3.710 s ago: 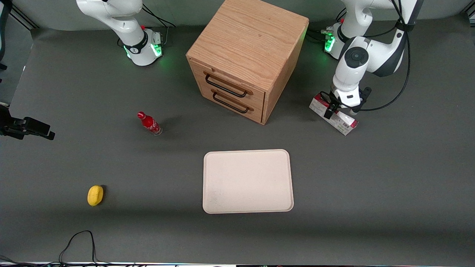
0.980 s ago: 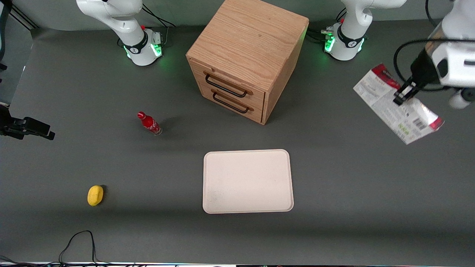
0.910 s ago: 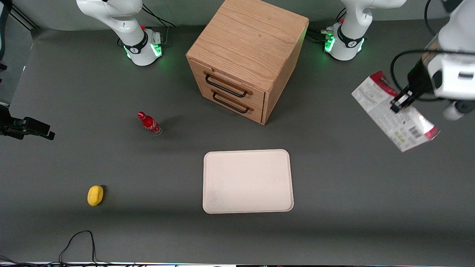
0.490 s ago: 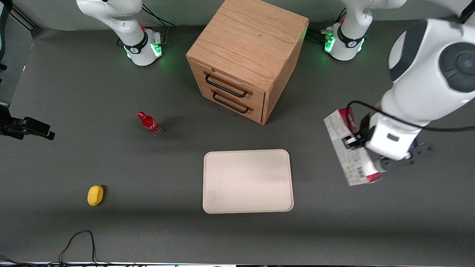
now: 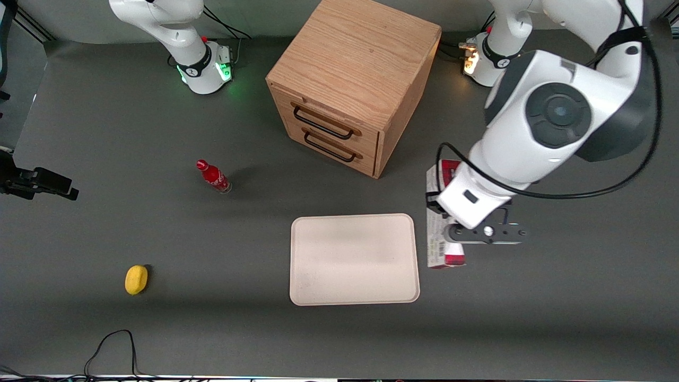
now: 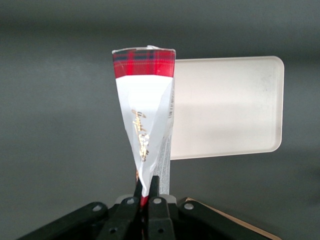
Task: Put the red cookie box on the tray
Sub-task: 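Carry the held box over the white tray and lower it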
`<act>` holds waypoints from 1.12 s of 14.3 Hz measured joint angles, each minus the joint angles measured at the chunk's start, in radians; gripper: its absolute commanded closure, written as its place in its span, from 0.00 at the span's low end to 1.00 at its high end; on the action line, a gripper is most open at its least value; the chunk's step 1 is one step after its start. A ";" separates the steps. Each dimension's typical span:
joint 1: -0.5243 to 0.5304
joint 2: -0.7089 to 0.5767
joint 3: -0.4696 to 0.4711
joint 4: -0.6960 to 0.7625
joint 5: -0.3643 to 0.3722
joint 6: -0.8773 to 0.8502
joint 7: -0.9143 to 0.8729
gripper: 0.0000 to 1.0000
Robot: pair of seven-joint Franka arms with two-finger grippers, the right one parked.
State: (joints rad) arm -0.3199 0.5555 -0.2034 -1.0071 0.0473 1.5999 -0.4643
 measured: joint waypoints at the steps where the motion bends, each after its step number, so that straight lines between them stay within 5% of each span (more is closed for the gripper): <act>1: -0.012 0.013 0.000 0.000 0.015 0.002 0.001 1.00; 10: -0.017 0.209 0.008 -0.060 0.042 0.209 0.073 1.00; 16: -0.038 0.308 0.006 -0.118 0.119 0.362 -0.051 1.00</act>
State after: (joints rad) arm -0.3581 0.8635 -0.1972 -1.1251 0.1667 1.9620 -0.5154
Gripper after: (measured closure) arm 0.974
